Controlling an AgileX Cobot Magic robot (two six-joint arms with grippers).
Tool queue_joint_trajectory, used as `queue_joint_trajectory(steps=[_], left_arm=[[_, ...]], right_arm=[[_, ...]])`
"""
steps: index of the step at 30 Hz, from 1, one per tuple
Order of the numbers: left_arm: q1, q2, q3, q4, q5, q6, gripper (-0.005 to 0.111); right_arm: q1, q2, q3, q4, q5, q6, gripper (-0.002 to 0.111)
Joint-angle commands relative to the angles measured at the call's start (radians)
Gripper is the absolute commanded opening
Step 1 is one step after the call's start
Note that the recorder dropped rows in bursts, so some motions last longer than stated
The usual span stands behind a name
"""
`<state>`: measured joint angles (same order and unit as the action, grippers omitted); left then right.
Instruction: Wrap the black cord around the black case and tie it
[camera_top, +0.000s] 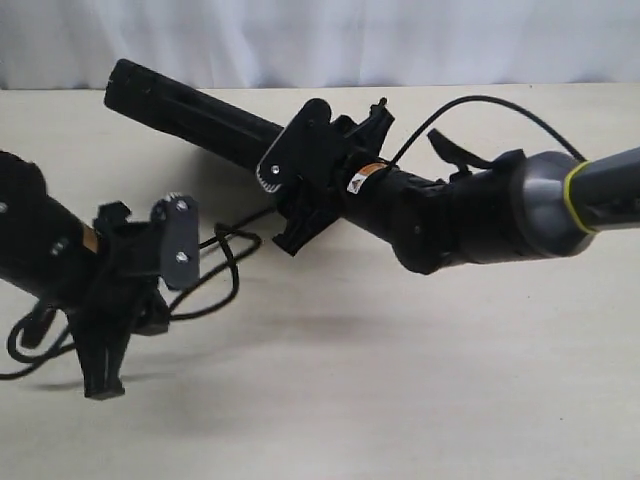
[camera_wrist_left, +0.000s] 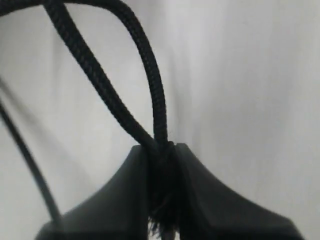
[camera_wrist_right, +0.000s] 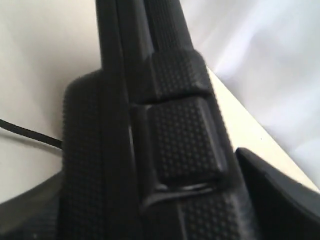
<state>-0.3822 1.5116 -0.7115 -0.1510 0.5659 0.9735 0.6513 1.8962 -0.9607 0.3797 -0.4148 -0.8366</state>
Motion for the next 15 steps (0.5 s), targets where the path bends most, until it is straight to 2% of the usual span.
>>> queue_joint_trajectory(steps=[1,3,5,9,13,15], left_arm=[[0.13,-0.098,-0.001,-0.034,-0.011,-0.01,0.0],[0.194,-0.106,-0.001,-0.077,-0.049,-0.01,0.0],[0.243,-0.104,-0.001,-0.199,-0.152,0.031,0.0],[0.243,-0.104,-0.001,-0.457,-0.176,0.349,0.0],[0.243,-0.079,-0.001,-0.642,-0.157,0.59,0.0],[0.243,-0.055,-0.001,-0.67,-0.155,0.629,0.0]], right_arm=[[-0.059,-0.041,0.012,0.136,0.172,0.067,0.004],[-0.066,-0.071,0.014,0.136,0.237,0.072,0.004],[-0.066,-0.091,0.014,0.166,0.285,0.093,0.004],[-0.066,-0.093,0.014,0.166,0.286,0.101,0.004],[-0.066,-0.093,0.014,0.166,0.286,0.127,0.004],[-0.066,-0.093,0.014,0.166,0.286,0.127,0.004]])
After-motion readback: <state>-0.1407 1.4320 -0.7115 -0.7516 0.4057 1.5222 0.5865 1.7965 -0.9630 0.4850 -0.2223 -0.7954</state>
